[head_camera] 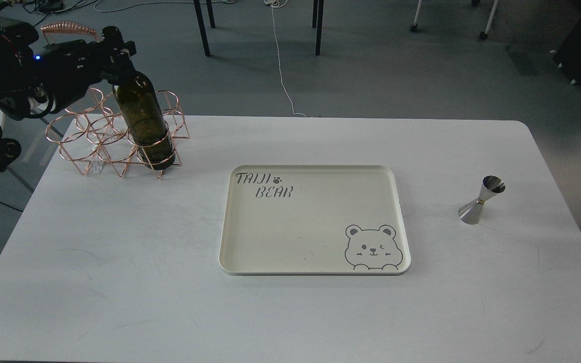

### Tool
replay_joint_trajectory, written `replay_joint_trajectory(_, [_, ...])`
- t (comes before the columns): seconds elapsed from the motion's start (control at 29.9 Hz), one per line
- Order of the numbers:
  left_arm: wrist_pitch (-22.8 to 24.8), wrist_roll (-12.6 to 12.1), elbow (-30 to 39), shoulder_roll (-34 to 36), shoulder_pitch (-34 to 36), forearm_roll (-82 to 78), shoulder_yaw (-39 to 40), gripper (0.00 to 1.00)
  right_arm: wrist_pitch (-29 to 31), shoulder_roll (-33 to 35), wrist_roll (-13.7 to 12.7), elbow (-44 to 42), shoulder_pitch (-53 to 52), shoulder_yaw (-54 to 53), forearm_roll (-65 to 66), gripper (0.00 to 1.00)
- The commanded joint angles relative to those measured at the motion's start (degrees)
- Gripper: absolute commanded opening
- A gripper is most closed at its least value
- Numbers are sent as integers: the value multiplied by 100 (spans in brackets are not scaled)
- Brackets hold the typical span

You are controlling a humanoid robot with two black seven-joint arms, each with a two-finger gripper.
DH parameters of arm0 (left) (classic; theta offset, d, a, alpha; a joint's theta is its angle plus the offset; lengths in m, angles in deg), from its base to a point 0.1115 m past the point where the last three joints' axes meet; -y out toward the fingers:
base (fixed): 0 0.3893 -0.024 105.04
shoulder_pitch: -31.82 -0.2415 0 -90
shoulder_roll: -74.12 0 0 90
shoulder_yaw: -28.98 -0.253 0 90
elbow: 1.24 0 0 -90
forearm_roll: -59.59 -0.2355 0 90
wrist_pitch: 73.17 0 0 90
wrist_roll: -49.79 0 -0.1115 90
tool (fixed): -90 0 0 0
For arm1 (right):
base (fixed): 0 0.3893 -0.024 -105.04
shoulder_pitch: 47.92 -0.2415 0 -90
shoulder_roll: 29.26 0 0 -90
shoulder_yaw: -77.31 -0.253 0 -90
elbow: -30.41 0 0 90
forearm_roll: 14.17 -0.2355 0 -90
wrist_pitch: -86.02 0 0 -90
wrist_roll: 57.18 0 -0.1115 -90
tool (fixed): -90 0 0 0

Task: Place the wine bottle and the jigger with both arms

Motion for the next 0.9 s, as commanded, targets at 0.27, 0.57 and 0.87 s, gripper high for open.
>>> replay_joint_trajectory(0.27, [-53,-2,0,-19,-3,16,37,79,0,0,0,2,9,5,1,95])
replay_joint_trajectory(0.57, [-299,77,-377,156,76,2614,249,97,0,9,0,-7,9,-66,1,96])
replay_joint_trajectory(0.87, [-282,270,-993,463,85,5998,381,98,0,79,0,-7,44,-57,1,99])
